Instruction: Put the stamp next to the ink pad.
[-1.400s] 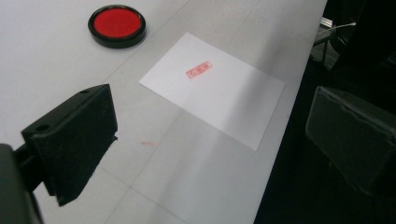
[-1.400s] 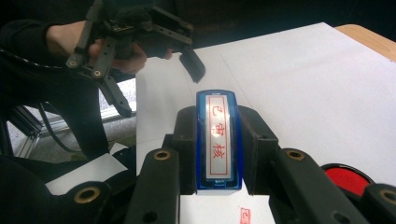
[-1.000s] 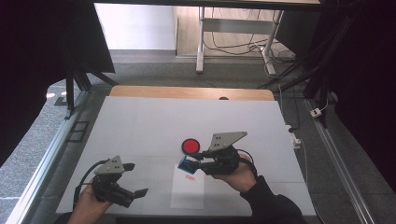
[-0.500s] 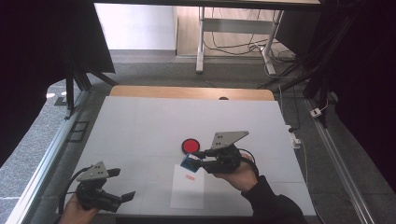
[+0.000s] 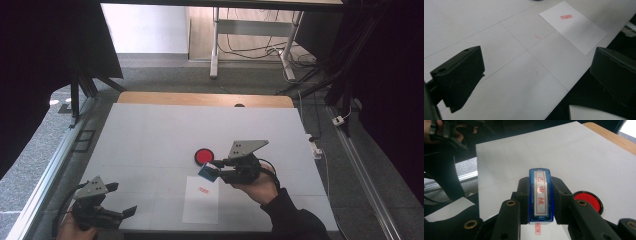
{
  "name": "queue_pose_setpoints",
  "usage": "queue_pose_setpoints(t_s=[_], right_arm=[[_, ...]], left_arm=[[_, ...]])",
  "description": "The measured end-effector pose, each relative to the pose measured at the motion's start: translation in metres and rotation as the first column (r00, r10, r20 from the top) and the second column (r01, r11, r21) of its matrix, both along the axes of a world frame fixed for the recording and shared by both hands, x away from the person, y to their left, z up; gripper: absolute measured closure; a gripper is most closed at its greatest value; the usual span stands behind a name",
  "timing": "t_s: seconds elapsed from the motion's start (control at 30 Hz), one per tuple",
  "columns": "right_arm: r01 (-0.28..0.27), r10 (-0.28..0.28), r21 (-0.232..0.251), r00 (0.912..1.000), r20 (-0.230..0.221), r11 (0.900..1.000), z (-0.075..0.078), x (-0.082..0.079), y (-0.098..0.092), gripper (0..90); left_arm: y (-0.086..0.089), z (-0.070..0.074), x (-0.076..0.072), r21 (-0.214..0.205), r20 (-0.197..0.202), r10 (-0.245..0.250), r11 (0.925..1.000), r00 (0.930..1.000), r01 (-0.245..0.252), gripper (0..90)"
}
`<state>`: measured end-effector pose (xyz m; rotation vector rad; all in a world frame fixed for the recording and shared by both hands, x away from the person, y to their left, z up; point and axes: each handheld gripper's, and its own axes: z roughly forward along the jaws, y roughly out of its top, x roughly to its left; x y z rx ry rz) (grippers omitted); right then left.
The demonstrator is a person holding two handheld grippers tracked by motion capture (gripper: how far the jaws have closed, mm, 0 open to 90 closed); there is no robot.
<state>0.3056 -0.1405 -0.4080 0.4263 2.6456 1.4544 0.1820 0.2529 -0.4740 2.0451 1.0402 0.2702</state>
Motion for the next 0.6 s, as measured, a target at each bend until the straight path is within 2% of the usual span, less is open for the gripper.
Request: queue_pose_setpoints(t_s=[0.23, 0.33, 0.6], right_arm=[[0.041, -0.041, -0.014, 0.9992, -0.002, 0.9991, -0.001, 0.004, -0.008, 70.8], [0.062, -0.062, -0.021, 0.9981, 0.002, 0.9979, -0.002, 0.007, -0.012, 70.8], [0.127, -0.127, -0.034, 0.9919, 0.010, 0.9913, -0.005, 0.015, -0.027, 70.8]], left_arm=[[0.000, -0.001, 0.000, -0.003, -0.008, 0.007, 1.0000, 0.9999, -0.007, 0.0], [-0.001, -0.001, 0.001, 0.010, -0.012, 0.004, 0.9999, 0.9999, -0.004, 0.0], [-0.002, -0.001, 0.001, 0.021, -0.020, 0.001, 0.9998, 0.9998, 0.000, 0.0]])
